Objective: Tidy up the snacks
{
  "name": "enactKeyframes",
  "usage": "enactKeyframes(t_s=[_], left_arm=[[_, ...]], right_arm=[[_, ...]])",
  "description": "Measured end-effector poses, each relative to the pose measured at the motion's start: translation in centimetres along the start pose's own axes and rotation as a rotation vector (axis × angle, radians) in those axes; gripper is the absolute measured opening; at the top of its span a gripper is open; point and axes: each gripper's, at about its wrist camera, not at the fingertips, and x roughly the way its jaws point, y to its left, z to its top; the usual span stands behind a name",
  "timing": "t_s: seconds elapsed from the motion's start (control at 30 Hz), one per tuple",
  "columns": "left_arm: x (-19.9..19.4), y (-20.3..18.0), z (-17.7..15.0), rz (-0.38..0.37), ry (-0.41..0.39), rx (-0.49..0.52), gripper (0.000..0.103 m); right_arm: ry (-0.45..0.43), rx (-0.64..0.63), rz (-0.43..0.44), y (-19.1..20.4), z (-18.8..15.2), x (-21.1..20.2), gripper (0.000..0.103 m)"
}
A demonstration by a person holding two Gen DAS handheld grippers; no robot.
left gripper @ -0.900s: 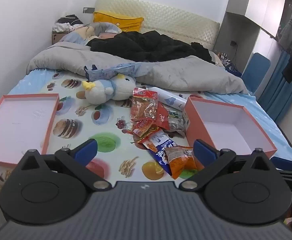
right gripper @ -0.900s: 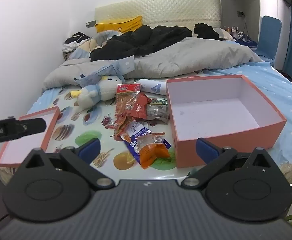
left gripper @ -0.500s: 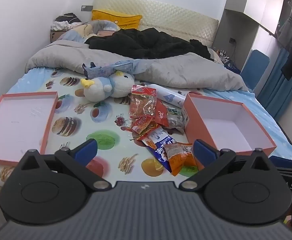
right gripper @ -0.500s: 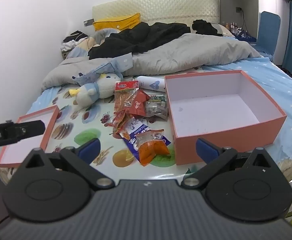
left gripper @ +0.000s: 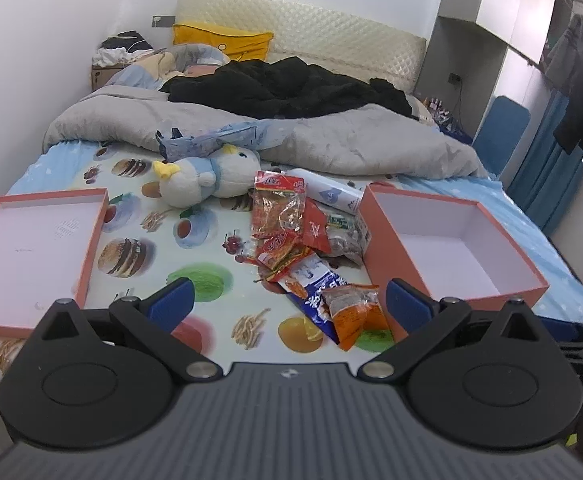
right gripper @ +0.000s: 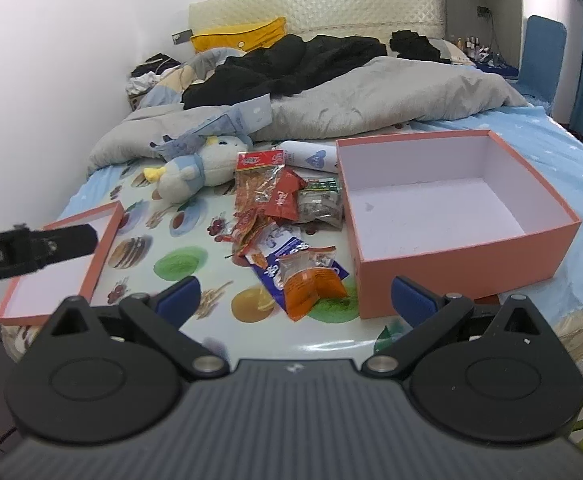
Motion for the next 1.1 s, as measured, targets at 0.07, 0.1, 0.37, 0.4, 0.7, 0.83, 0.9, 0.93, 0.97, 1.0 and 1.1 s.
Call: enactKeyframes(t_s=[0.07, 0.1, 0.37, 0.4, 0.7, 0.83, 0.9, 0.93, 0.97, 1.0, 1.1], left_arm=[[-0.2, 0.0, -0.1, -0.004, 0.004, -0.004, 0.103], [-0.4, 0.0, -0.1, -0.011, 0.001, -0.007, 0.103], [-0.8, 0.0, 0.2, -0.021, -0.011, -0.005, 0.103], [-0.9, -0.1, 0.2, -0.022, -0.014, -0.005, 0.103], [-1.0, -0.3, 0.4, -0.028, -0.013, -0.001, 0.103], [-1.0, -0.4, 0.6, -0.035, -0.009, 0.004, 0.103], [-0.9, -0.6, 0.6, -0.036, -0.004, 0.009, 0.103], [-0.9, -0.6, 0.6, -0.038, 0.000, 0.011, 0.103], [-0.8, -0.6, 0.7, -0.039, 0.004, 0.013, 0.103], [-0.8, -0.7, 0.7, -0.041, 0.006, 0.015, 0.103], [-0.7, -0.8, 0.9, -0.045, 0.011, 0.020, 0.103]], right_arm=[[0.014, 0.008, -0.002, -0.1, 0.0, 0.0, 0.103], [0.015, 0.007, 0.002, -0.1, 0.0, 0.0, 0.103], [-0.001, 0.002, -0.009, -0.1, 0.2, -0.4, 0.103], [-0.001, 0.001, -0.007, -0.1, 0.3, -0.4, 0.103], [0.009, 0.002, -0.003, -0.1, 0.4, -0.4, 0.103], [0.015, 0.002, -0.004, -0.2, 0.5, -0.3, 0.103], [0.018, 0.002, -0.005, -0.2, 0.5, -0.2, 0.103], [0.022, 0.002, -0.006, -0.2, 0.5, 0.0, 0.103], [0.028, 0.003, -0.008, -0.2, 0.5, 0.1, 0.103], [0.030, 0.006, -0.007, -0.2, 0.5, 0.1, 0.103], [0.033, 0.006, -0.008, -0.3, 0.5, 0.2, 0.103]])
